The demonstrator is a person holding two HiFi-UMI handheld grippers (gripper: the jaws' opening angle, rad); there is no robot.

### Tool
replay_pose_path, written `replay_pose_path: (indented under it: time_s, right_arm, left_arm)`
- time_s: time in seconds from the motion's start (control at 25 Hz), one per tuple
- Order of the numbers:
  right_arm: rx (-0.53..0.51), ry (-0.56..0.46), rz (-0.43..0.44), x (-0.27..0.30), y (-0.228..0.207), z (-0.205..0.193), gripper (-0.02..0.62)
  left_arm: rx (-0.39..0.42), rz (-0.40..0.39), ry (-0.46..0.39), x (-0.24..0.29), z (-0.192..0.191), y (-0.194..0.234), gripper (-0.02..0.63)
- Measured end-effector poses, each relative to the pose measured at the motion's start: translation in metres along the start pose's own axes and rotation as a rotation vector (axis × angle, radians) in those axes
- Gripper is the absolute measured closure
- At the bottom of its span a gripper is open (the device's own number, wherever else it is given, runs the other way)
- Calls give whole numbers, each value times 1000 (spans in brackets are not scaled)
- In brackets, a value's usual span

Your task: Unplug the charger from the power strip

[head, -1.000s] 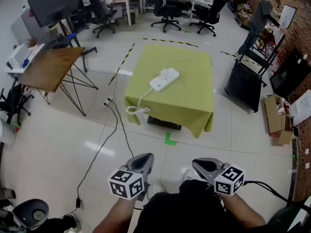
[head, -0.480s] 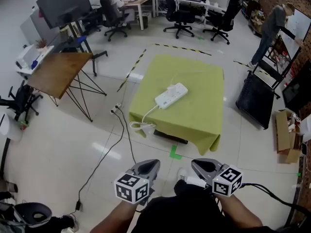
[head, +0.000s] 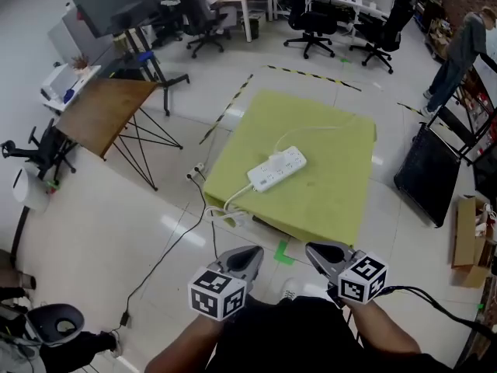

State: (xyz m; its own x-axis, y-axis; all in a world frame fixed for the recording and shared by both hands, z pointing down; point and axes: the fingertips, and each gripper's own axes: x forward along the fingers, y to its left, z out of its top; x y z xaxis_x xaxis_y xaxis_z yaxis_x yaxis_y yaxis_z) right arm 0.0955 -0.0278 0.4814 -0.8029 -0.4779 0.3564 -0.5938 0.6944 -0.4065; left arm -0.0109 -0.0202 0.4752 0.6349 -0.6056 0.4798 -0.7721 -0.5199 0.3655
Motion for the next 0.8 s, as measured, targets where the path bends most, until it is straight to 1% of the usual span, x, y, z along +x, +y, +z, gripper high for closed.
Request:
replay_pose_path:
  time_s: [0.08,0.16,0.28,0.44,0.64,0.8]
  right_arm:
    - [0,2,11,6,-15,4,592]
    - [9,1,18,11,-26,8,592]
    - [22,-8,15,18,-34,16,592]
    - [27,-9,1,34,-46,25,592]
    - [6,-2,-46,65,-57,38,592]
    - [-44,-5,-116,97,-67,51,592]
  left_arm:
    - [-9,26,-5,7,4,6,598]
    - [-26,40,9,13,4,11,598]
    - [-38,36,51,17,3,17,598]
    - [-40,29,68,28,14,35,598]
    - [-38,-28,86,51,32,69,598]
    - [-1,-84,117,64,49,104,598]
